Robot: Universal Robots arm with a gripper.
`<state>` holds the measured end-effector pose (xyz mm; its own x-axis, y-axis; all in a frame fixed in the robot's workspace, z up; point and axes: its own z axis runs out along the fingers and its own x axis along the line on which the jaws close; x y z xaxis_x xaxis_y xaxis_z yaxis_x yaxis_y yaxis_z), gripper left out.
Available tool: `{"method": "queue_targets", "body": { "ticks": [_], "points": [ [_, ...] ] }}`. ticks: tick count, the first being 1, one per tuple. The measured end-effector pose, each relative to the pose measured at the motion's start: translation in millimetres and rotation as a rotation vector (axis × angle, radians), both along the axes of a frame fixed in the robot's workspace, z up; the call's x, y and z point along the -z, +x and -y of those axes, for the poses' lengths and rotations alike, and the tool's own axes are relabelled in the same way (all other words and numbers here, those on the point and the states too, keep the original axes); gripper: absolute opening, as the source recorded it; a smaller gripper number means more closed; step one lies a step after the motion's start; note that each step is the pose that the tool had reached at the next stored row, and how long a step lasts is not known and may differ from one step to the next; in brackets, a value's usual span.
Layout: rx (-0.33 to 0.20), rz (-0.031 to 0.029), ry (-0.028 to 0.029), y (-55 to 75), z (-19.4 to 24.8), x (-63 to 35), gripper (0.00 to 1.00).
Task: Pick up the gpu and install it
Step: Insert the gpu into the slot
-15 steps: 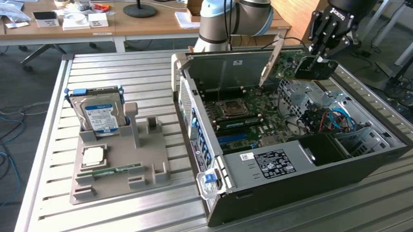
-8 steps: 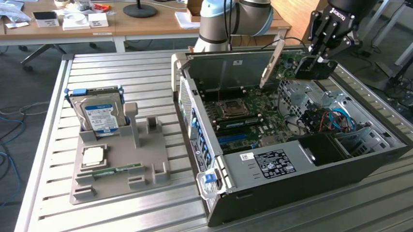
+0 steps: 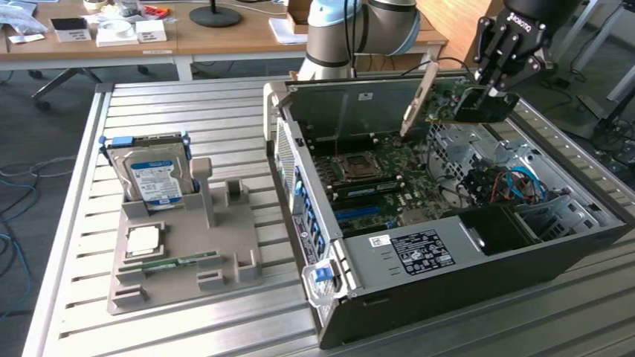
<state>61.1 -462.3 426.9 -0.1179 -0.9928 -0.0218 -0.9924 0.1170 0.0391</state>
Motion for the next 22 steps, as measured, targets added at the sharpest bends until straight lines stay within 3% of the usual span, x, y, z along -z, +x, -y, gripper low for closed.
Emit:
{"method": "queue_targets", "body": {
  "ticks": [9,22],
  "points": [
    [-0.027,0.0287,-0.0001,-1.5,0.0,1.3,0.27],
    [-0.034,0.0299,0.0000,-1.6,0.0,1.4,0.27]
  ]
}}
